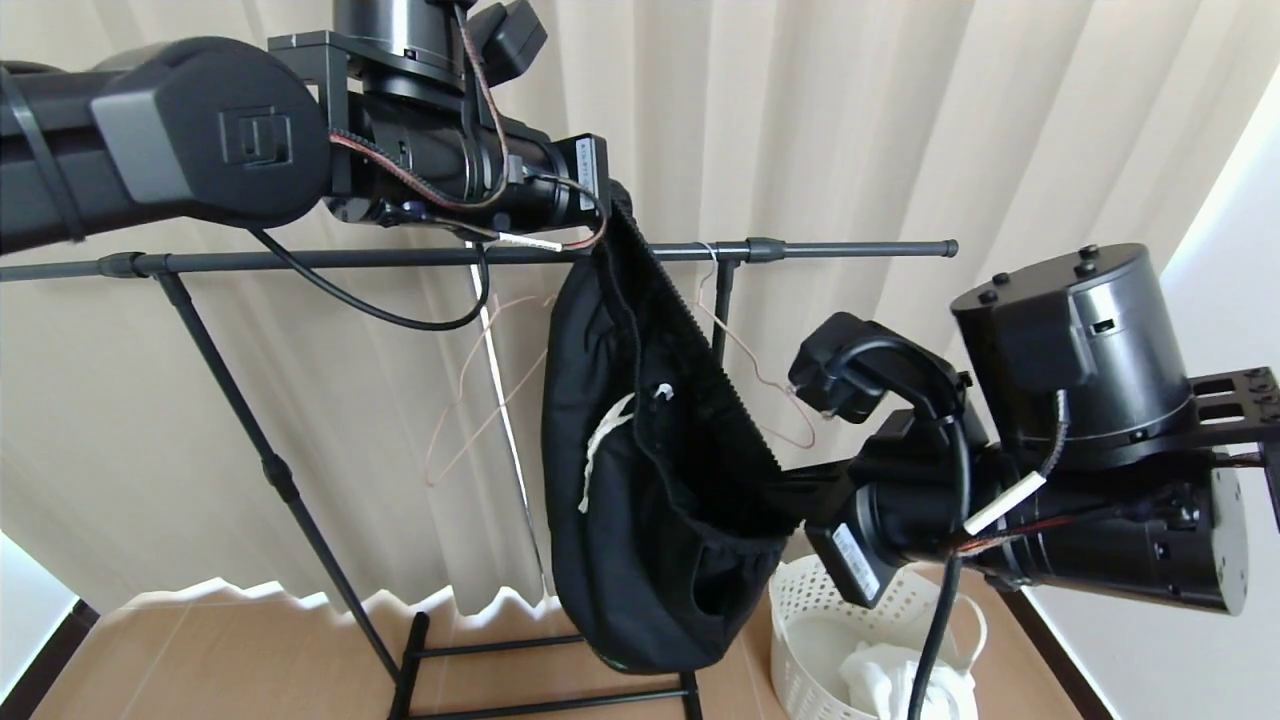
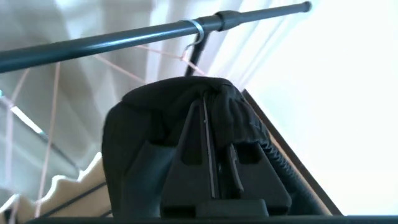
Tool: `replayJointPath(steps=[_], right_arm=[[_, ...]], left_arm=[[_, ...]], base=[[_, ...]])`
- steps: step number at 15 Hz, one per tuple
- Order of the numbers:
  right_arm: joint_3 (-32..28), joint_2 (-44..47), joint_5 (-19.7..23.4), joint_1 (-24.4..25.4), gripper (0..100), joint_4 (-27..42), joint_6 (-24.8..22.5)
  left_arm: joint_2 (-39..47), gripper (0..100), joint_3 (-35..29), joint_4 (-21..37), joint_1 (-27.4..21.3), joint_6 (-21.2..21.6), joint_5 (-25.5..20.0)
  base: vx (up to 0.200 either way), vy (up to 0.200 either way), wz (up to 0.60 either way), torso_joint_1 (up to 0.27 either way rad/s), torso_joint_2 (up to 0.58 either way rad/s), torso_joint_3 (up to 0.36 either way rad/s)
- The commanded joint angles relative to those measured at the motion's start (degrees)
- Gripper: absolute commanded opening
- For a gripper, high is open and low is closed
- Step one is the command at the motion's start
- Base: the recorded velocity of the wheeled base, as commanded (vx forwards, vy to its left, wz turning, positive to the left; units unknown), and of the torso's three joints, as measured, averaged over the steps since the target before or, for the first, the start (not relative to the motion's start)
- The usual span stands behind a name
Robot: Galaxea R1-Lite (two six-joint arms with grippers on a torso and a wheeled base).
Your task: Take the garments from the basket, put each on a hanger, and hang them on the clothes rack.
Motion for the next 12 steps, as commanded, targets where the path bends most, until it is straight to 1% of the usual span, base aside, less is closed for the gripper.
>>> replayJointPath(steps=[1, 2, 3, 4, 5, 6, 7, 11, 12], right_arm=[[-1.44, 4.3, -0.2, 5.26, 0, -2.14, 4.1], [-3.11, 7.29, -0.28, 7.81, 0, -4.6, 7.26], [-4.78, 9.4, -0.28, 9.3, 0, -5.48, 9.46], [-6.09, 10.46, -0.64, 10.0, 0, -5.74, 11.04], [-8.12, 12.12, -2.22, 10.97, 0, -6.09, 13.76], [-10.84, 14.15, -4.41, 11.85, 0, -7.24, 17.54], [-11.19, 14.59, -4.85, 11.94, 0, -8.12, 19.3], [-9.17, 12.39, -5.03, 11.41, 0, -8.29, 19.74], [-6.36, 9.75, -5.12, 10.09, 0, -8.12, 19.3]], left_arm=[[2.7, 0, -2.0, -0.14, -0.37, -0.04, -1.34], [3.05, 0, -2.0, -0.23, -0.81, -0.04, -3.71], [3.31, 0, -2.0, -0.31, -1.08, -0.04, -4.94], [3.4, 0, -2.0, -0.4, -1.17, 0.05, -5.2], [3.49, 0, -2.0, -0.4, -1.43, -0.04, -5.56], [3.49, 0, -2.0, -0.4, -1.78, 0.05, -5.64], [3.49, 0, -2.0, -0.4, -1.78, -0.04, -5.64], [3.05, 0, -2.0, -0.31, -1.08, -0.22, -5.64], [2.43, 0, -2.0, -0.05, -0.29, -0.39, -5.47]], base=[[0.0, 0.0, 0.0, 0.0, 0.0, 0.0], [0.0, 0.0, 0.0, 0.0, 0.0, 0.0], [0.0, 0.0, 0.0, 0.0, 0.0, 0.0], [0.0, 0.0, 0.0, 0.0, 0.0, 0.0], [0.0, 0.0, 0.0, 0.0, 0.0, 0.0], [0.0, 0.0, 0.0, 0.0, 0.0, 0.0], [0.0, 0.0, 0.0, 0.0, 0.0, 0.0], [0.0, 0.0, 0.0, 0.0, 0.0, 0.0], [0.0, 0.0, 0.0, 0.0, 0.0, 0.0]])
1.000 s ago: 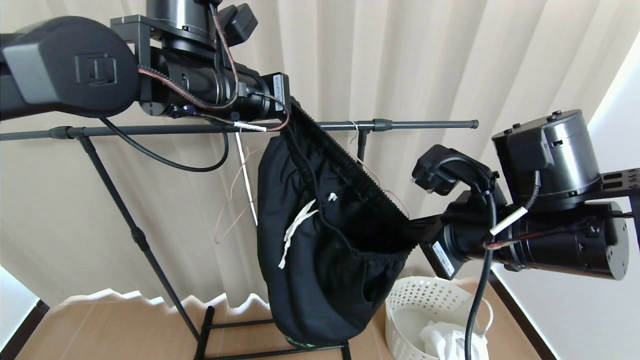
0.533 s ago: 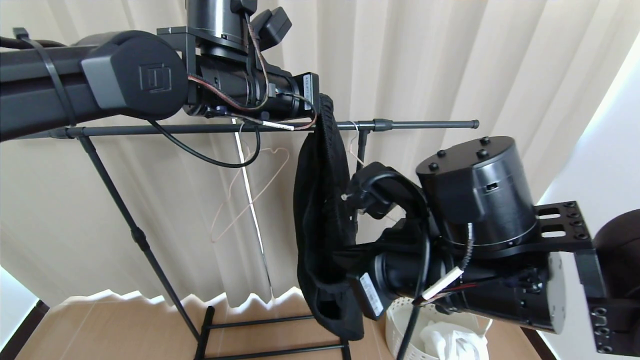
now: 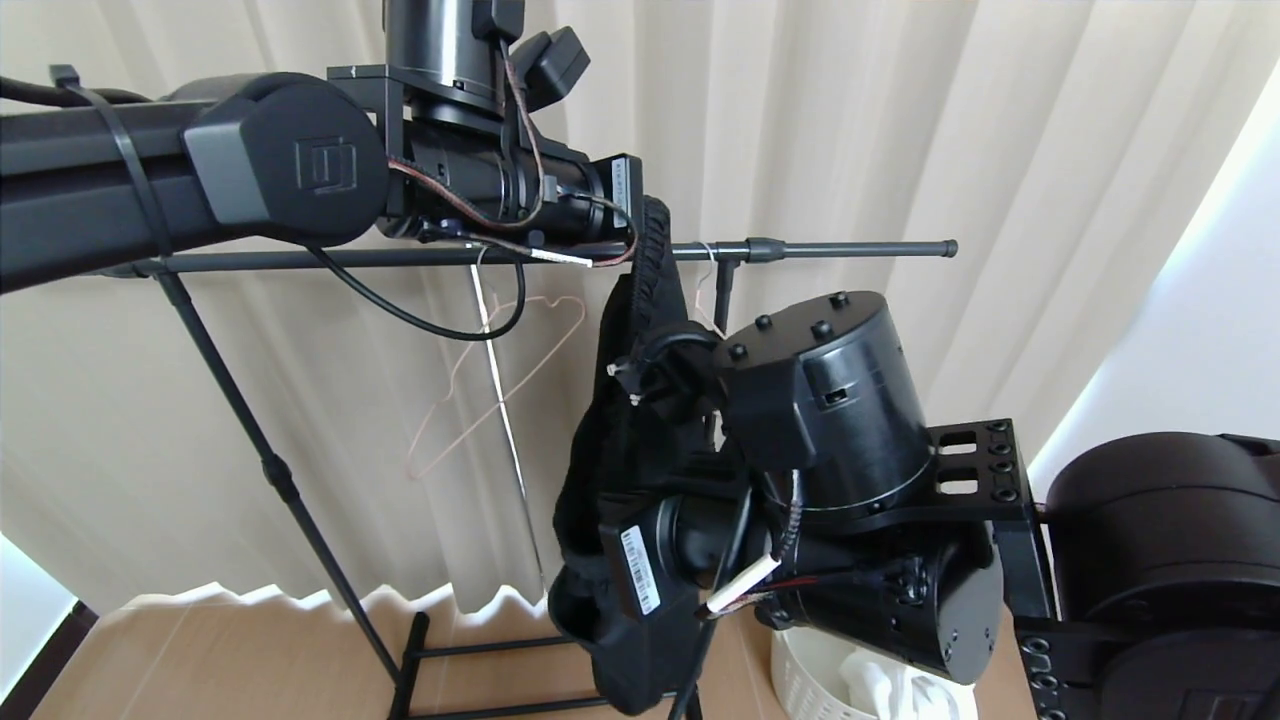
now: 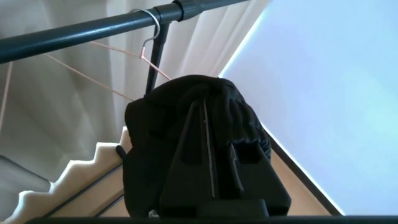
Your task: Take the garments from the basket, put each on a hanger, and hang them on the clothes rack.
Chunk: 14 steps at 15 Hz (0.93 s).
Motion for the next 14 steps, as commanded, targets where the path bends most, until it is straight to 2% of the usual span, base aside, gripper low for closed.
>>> replayJointPath(steps=[1, 4, 6, 7, 9, 11, 12, 14], right_arm=[[3.16, -3.37, -0.06, -1.63, 0, 0.14, -0.66], [8.87, -8.2, -0.06, -11.03, 0, 0.31, -8.57], [7.47, -6.8, -2.87, -18.59, 0, -0.21, -14.11], [5.45, -4.95, -4.28, -20.61, 0, -0.3, -15.96], [-1.85, 0.94, -7.79, -23.69, 0, -0.48, -16.57], [-9.58, 6.65, -11.48, -24.13, 0, -1.27, -16.4], [-13.98, 10.17, -12.54, -24.22, 0, -2.32, -16.22], [-21.27, 15.09, -14.38, -24.22, 0, -2.94, -16.22]], left_arm=[[-0.89, 0, 0.01, 0.06, 0.77, -0.16, 0.14], [-3.35, 0, 0.35, 2.43, 3.76, 0.19, 0.49], [-3.79, 0, 0.01, 9.47, 4.64, 0.89, 4.01], [-3.88, 0, 0.01, 11.66, 4.72, 1.68, 6.03], [-5.46, 0, 1.05, 16.23, 4.64, 2.39, 10.86], [-8.45, 0, 3.07, 22.83, 3.85, 2.47, 11.39], [-9.85, 0, 5.62, 26.08, 3.14, 2.56, 11.74], [-12.67, 0, 12.74, 26.96, 1.82, 2.3, 13.06]], base=[[0.0, 0.0, 0.0, 0.0, 0.0, 0.0], [0.0, 0.0, 0.0, 0.0, 0.0, 0.0], [0.0, 0.0, 0.0, 0.0, 0.0, 0.0], [0.0, 0.0, 0.0, 0.0, 0.0, 0.0], [0.0, 0.0, 0.0, 0.0, 0.0, 0.0], [0.0, 0.0, 0.0, 0.0, 0.0, 0.0], [0.0, 0.0, 0.0, 0.0, 0.0, 0.0], [0.0, 0.0, 0.0, 0.0, 0.0, 0.0]])
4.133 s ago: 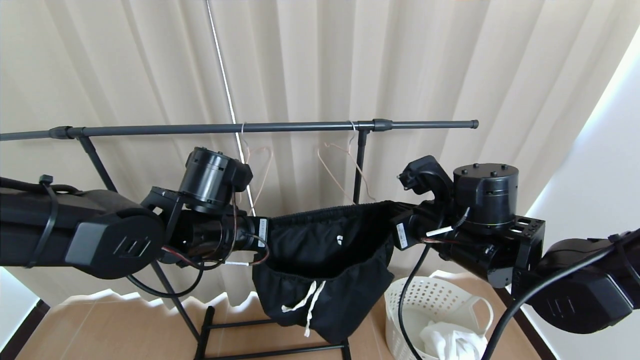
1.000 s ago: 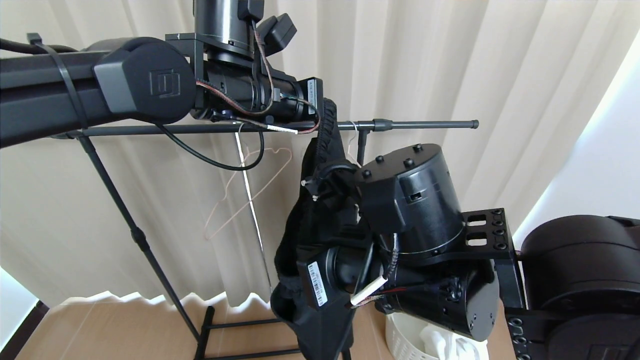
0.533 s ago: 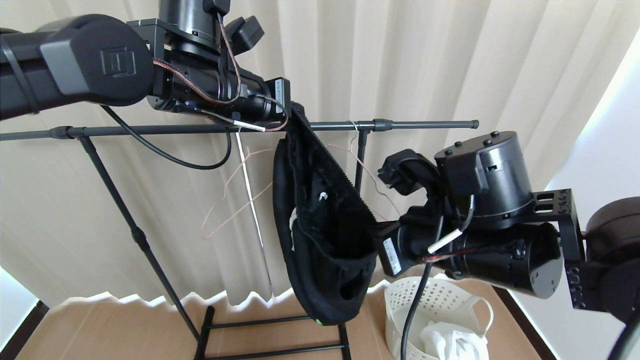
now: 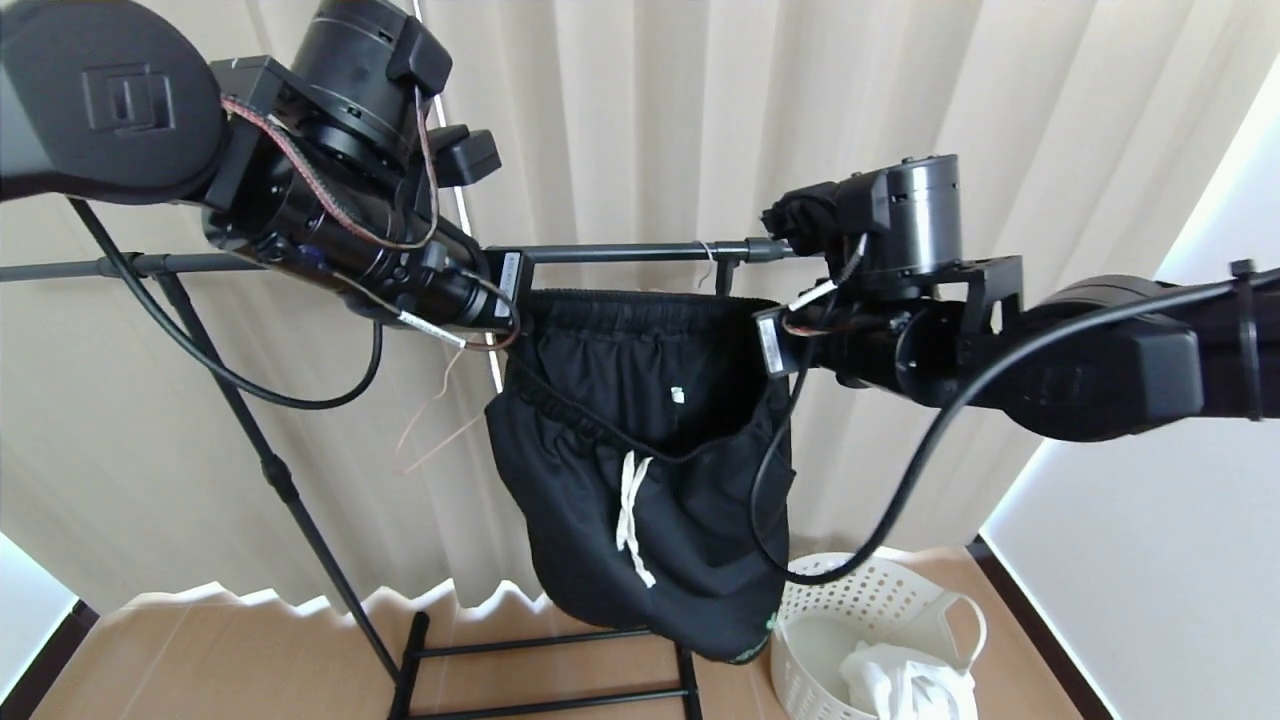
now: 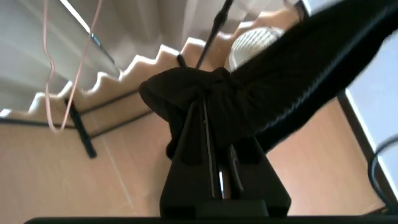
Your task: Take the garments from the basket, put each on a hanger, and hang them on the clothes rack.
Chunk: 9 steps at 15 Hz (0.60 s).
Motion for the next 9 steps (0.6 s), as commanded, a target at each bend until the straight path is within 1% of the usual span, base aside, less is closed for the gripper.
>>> replayJointPath(steps=[1, 3, 4, 5, 7, 9], right_arm=[[-11.16, 10.19, -1.7, -0.32, 0, -0.78, 0.24], [-16.52, 13.09, -1.7, 0.21, 0, -0.7, 1.3], [-17.57, 13.7, -1.7, 1.61, 0, -0.7, 2.09], [-18.19, 13.88, -1.7, 2.85, 0, -0.78, 2.97], [-19.94, 14.32, -1.7, 5.22, 0, -0.96, 4.64], [-21.44, 14.76, -1.7, 6.54, 0, -1.14, 6.04]], left_arm=[[-5.57, 0, 10.66, 0.11, -2.78, -0.19, 0.65], [-7.59, 0, 18.84, -2.7, -6.47, -0.28, 0.74], [-7.77, 0, 22.61, -4.81, -9.02, -0.63, 0.74], [-7.68, 0, 24.9, -6.66, -11.75, -1.51, 0.65], [-6.89, 0, 26.31, -10.52, -16.93, -5.37, 0.21], [-5.31, 0, 25.6, -14.04, -20.18, -8.36, 0.21]], base=[[0.0, 0.0, 0.0, 0.0, 0.0, 0.0], [0.0, 0.0, 0.0, 0.0, 0.0, 0.0], [0.0, 0.0, 0.0, 0.0, 0.0, 0.0], [0.0, 0.0, 0.0, 0.0, 0.0, 0.0], [0.0, 0.0, 0.0, 0.0, 0.0, 0.0], [0.0, 0.0, 0.0, 0.0, 0.0, 0.0]])
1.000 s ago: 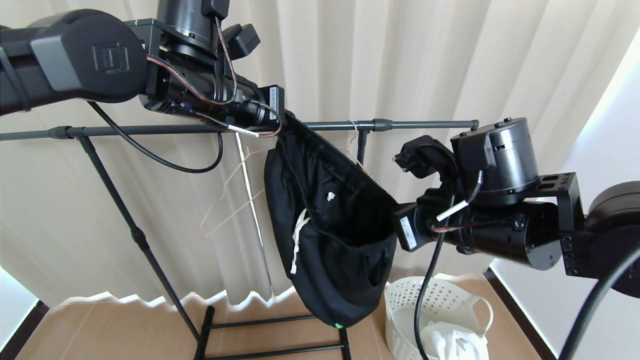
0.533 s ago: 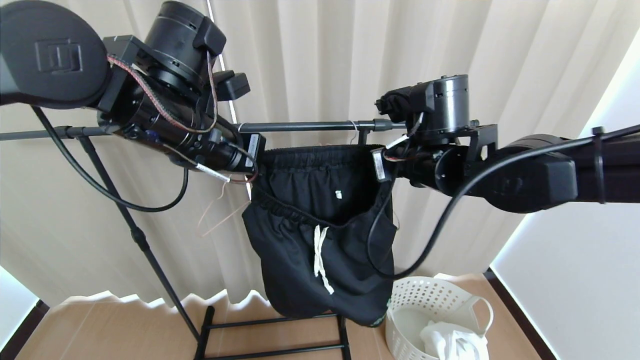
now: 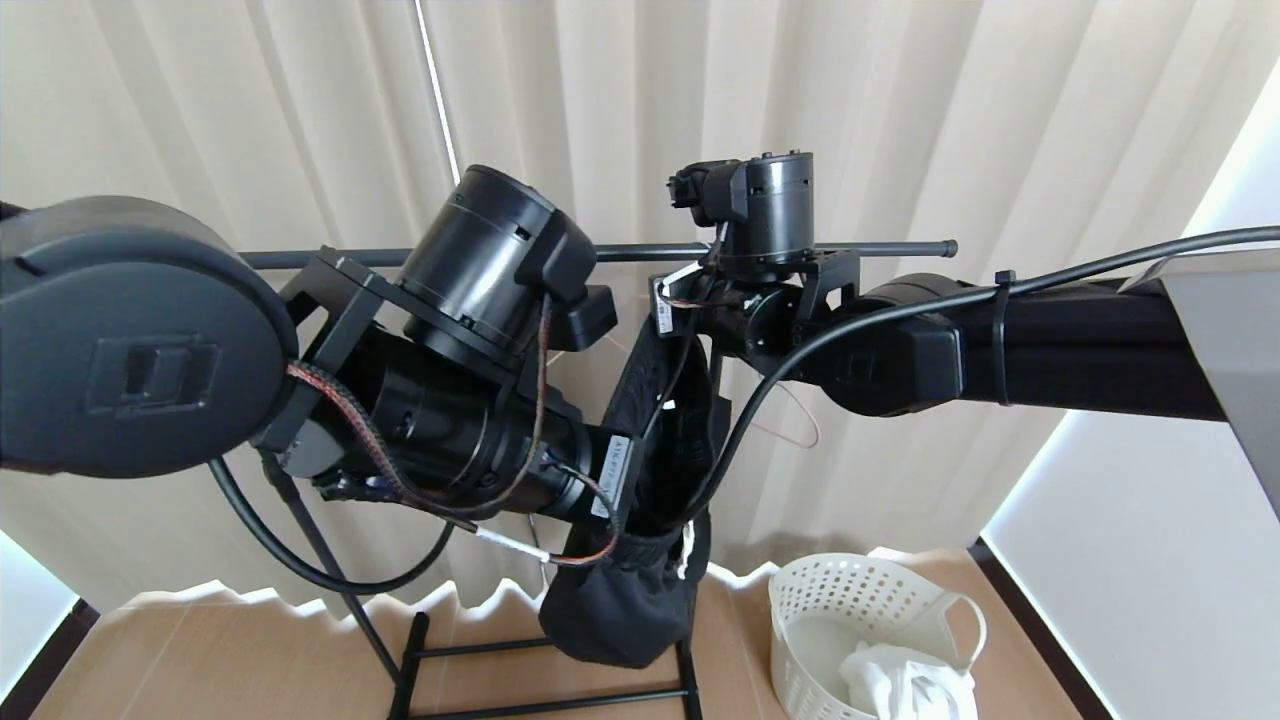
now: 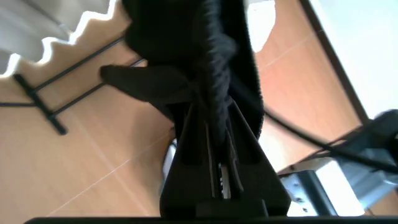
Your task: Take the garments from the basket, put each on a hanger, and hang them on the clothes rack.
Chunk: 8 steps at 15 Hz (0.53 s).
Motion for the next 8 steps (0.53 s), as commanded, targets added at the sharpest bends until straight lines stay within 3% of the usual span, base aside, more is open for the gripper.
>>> replayJointPath(steps=[1, 4, 8], right_arm=[[-1.16, 0.92, 0.06, 1.59, 0, -0.07, 0.74], [-1.07, 0.74, 0.06, 2.47, 0, -0.07, 2.68], [-0.1, -0.13, -0.03, 2.29, 0, 0.01, 3.99]], left_arm=[[1.51, 0, 0.27, -1.66, -3.62, -0.76, -0.07], [2.83, 0, -0.08, -3.95, -5.81, -1.11, 0.28], [0.98, 0, 1.59, -3.95, -5.11, -1.2, 1.78]], base=[[0.0, 0.0, 0.0, 0.0, 0.0, 0.0], [0.0, 0.0, 0.0, 0.0, 0.0, 0.0], [0.0, 0.0, 0.0, 0.0, 0.0, 0.0]])
